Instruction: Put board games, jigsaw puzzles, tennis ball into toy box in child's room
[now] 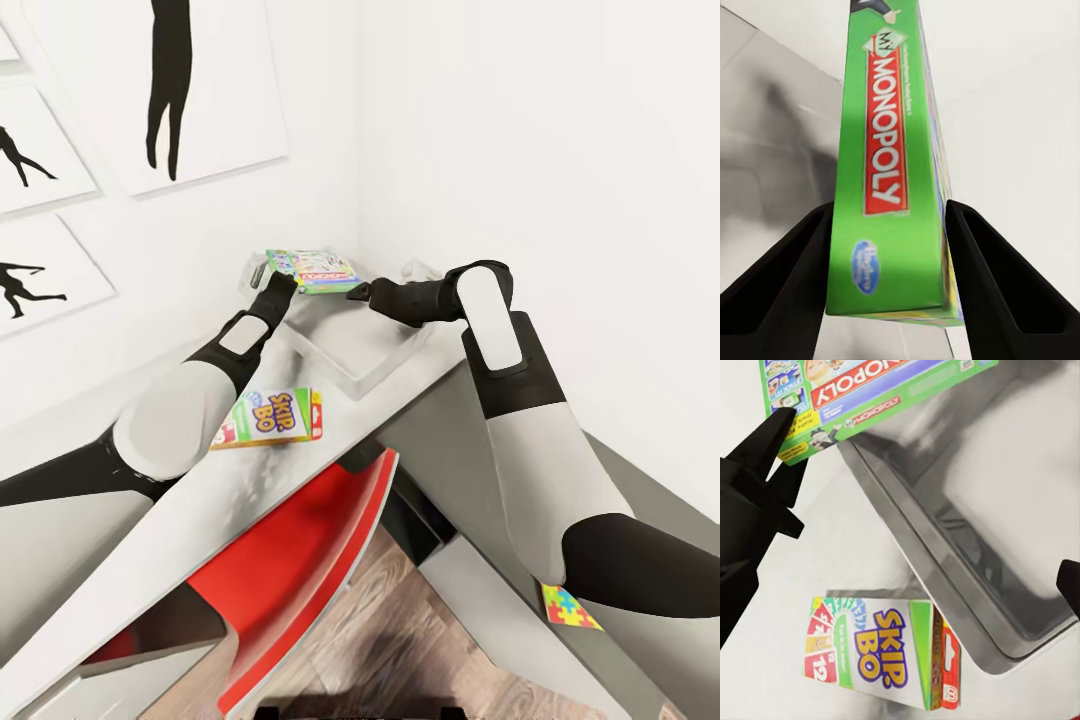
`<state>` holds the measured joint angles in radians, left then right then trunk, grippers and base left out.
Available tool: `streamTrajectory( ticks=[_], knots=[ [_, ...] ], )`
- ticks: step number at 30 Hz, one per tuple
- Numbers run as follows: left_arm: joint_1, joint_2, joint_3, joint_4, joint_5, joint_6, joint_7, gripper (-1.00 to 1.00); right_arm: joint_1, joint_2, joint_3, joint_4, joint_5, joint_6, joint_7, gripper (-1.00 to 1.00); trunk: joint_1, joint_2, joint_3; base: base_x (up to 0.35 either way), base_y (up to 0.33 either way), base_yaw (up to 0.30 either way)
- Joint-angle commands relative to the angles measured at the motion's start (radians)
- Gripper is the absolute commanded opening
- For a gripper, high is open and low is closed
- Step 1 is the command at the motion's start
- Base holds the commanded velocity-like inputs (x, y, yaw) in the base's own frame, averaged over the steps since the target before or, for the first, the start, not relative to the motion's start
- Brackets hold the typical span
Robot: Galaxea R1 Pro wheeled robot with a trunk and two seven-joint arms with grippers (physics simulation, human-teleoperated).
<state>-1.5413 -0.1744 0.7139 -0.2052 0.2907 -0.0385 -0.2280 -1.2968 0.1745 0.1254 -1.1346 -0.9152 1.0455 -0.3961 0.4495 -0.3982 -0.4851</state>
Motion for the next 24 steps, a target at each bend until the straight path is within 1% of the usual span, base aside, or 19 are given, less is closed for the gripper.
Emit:
streamTrajectory(
  ticks=[1,12,17,24],
  knots=[
    [-0.001,0.0,0.001,0.0,0.005,-0.002,-0.001,-1.0,-0.001,0.0,0.0,-0.001,-0.01,0.002,-0.01,1.0,0.0,-0.002,-0.003,0.0,0.0,0.0],
    [-0.012,0.0,0.0,0.001,0.005,0.001,0.008,-1.0,-0.002,0.0,0.0,-0.004,-0.01,0.002,-0.01,1.0,0.0,-0.002,-0.021,0.0,0.0,0.0],
    [-0.03,0.0,0.0,0.001,0.005,0.001,0.037,-1.0,-0.002,0.0,0.0,-0.057,-0.011,0.002,-0.01,1.0,0.0,-0.002,-0.029,0.0,0.0,0.0],
    [-0.036,0.0,0.0,0.001,0.005,0.001,0.048,-1.0,-0.002,0.0,-0.001,-0.083,-0.013,0.002,-0.01,1.0,0.0,-0.002,-0.041,0.0,0.0,0.0]
  ],
)
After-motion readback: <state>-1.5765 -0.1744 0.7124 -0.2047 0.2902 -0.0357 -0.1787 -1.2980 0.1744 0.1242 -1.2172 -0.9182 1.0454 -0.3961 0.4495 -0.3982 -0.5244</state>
